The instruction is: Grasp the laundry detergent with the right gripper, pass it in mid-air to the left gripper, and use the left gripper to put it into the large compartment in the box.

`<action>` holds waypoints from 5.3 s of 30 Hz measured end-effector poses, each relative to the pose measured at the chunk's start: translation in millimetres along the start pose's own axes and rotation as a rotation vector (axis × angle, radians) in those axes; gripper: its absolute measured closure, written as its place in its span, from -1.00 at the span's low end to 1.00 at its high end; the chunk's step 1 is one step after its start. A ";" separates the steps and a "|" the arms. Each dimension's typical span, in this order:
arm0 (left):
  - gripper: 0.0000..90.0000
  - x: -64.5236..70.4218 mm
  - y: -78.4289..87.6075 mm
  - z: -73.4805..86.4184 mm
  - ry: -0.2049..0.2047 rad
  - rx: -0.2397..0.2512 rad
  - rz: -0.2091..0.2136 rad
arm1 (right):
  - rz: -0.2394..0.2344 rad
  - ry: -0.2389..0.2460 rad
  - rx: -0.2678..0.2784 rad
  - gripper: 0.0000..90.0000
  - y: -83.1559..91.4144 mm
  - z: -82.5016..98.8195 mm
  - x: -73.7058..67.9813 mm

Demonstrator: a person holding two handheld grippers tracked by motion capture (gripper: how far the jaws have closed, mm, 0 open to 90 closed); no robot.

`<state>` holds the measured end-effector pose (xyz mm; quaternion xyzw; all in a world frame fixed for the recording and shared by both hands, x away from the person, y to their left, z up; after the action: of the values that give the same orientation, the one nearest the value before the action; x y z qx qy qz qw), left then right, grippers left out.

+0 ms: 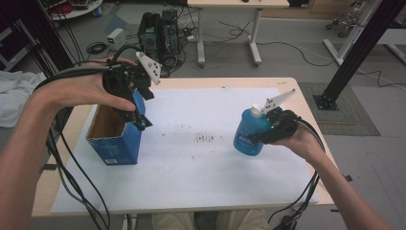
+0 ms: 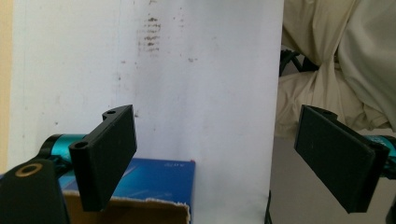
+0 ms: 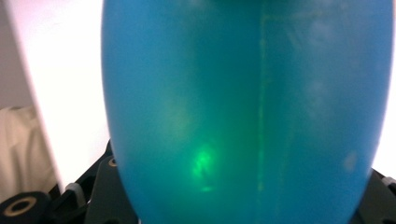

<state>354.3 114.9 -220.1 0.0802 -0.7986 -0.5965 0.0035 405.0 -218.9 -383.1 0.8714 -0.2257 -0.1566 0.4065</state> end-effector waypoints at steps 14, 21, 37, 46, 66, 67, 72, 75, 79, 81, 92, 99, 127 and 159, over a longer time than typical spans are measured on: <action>-0.71 2.1 -6.8 -20.9 -0.024 0.032 0.026 | -0.239 0.284 -0.046 0.01 -7.8 -58.0 -69.2; -0.71 1.1 -43.4 -73.2 -0.078 0.044 0.067 | -0.277 0.333 -0.059 0.01 -16.8 -68.3 -80.6; -0.62 12.3 -94.5 -121.9 -0.139 0.041 0.094 | -0.314 0.403 -0.076 0.01 -24.9 -74.2 -91.6; -0.52 14.5 -104.4 -126.2 -0.141 0.051 0.095 | -0.313 0.398 -0.071 0.01 -26.0 -75.8 -92.9; -0.35 17.1 -111.9 -127.5 -0.134 0.053 0.099 | -0.314 0.394 -0.069 0.00 -29.4 -76.5 -96.8; -0.35 17.5 -109.0 -128.9 -0.138 0.053 0.101 | -0.311 0.401 -0.068 0.00 -29.2 -76.6 -95.7; -0.28 17.4 -114.2 -126.9 -0.121 0.055 0.094 | -0.316 0.392 -0.069 0.00 -29.7 -76.4 -97.4; -0.28 12.9 -99.8 -124.7 -0.136 0.053 0.090 | -0.313 0.391 -0.073 0.00 -28.0 -76.0 -95.9; -0.21 15.7 -114.5 -125.1 -0.125 0.056 0.082 | -0.316 0.392 -0.070 0.00 -30.7 -76.3 -98.2; -0.20 15.7 -114.5 -125.0 -0.125 0.057 0.082 | -0.318 0.396 -0.068 0.00 -31.3 -76.4 -98.8; -0.16 15.7 -114.2 -124.4 -0.122 0.061 0.076 | -0.318 0.391 -0.070 0.00 -30.4 -76.4 -98.3; -0.16 18.7 -116.3 -123.9 -0.098 0.031 0.076 | -0.337 0.391 -0.071 -0.02 -33.6 -73.5 -102.4; -0.15 17.9 -111.7 -124.4 -0.084 0.052 0.058 | -0.327 0.374 -0.050 -0.30 -35.6 -69.2 -95.8; -0.15 22.9 -107.3 -120.8 -0.091 0.044 0.064 | -0.330 0.368 -0.049 -0.50 -28.7 -67.3 -99.7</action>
<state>357.1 -32.7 -289.7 0.0272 -0.8130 -0.5814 -0.0155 358.7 -107.7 -354.8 0.9001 0.0012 -0.0650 0.4308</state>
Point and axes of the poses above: each handheld gripper's, and its own axes: y roughly backward along the jaws, z roughly out of its underside, x roughly to its right, the point moved 8 cm from there along -y, roughly forward along the jaws, and after that the axes turned 4 degrees about -z, right-handed, at the moved point
